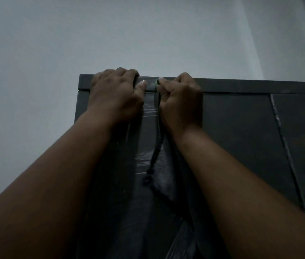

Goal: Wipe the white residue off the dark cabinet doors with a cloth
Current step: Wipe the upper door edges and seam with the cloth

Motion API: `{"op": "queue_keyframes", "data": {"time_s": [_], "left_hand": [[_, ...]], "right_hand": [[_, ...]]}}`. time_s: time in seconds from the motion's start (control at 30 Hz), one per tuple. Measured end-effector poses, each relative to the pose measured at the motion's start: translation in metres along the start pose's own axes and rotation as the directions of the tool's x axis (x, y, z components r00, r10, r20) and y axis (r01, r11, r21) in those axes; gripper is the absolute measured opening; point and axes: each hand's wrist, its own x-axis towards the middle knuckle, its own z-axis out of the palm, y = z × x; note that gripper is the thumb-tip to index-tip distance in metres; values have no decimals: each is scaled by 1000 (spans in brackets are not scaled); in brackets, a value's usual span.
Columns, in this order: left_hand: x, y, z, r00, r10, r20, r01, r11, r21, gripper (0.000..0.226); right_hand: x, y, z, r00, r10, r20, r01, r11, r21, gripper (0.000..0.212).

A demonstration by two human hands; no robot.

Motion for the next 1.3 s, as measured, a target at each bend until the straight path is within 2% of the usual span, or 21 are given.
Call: {"op": "queue_keyframes", "data": {"time_s": [0.1, 0.23, 0.3, 0.37, 0.47, 0.53, 0.7, 0.8, 1.0, 1.07, 1.17, 1.23, 1.3], "left_hand": [[1, -7, -3, 999, 37, 24, -37, 999, 11, 47], [2, -12, -5, 997, 62, 52, -61, 998, -16, 54], [1, -13, -2, 997, 62, 41, -61, 998, -21, 53], [0, -13, 0, 998, 60, 17, -60, 998, -21, 52], [-1, -15, 0, 998, 59, 9, -59, 997, -57, 52], [1, -18, -3, 998, 58, 20, -56, 995, -86, 54], [0, -41, -14, 999, -38, 11, 39, 998, -47, 48], [-5, -53, -15, 996, -88, -26, 86, 995, -56, 41], [-16, -60, -14, 997, -48, -60, 36, 980, -193, 35], [-16, -65, -14, 998, -31, -56, 19, 979, -202, 36], [-16, -70, -11, 997, -41, -67, 23, 967, -252, 37], [-16, -72, -7, 990, -93, -110, 46, 927, -371, 33], [-16, -75, -4, 975, -175, -136, 87, 865, -494, 30]], "right_hand": [[-1, 12, -6, 999, -1, -46, -1, 999, -37, 27], [8, 20, -10, 982, 118, -150, -127, 990, -58, 25], [12, 15, -5, 978, 142, -154, -149, 988, -31, 24], [12, 5, 2, 990, 97, -104, -99, 995, -13, 24], [3, -8, 8, 999, -45, 8, 45, 999, 0, 27], [-1, -4, 5, 997, -75, 19, 75, 997, -23, 29], [6, 9, -3, 993, 77, -93, -85, 993, -87, 29], [11, -3, 8, 989, 101, -105, -104, 994, -25, 26], [-6, -18, 17, 996, -86, 24, 86, 996, -6, 32], [-3, -9, 9, 998, -61, -5, 60, 996, -71, 31], [9, 0, 3, 993, 67, -93, -75, 994, -82, 27], [13, -5, 10, 987, 122, -108, -126, 992, -33, 24], [10, -18, 20, 992, 96, -88, -96, 995, 4, 23]]}}
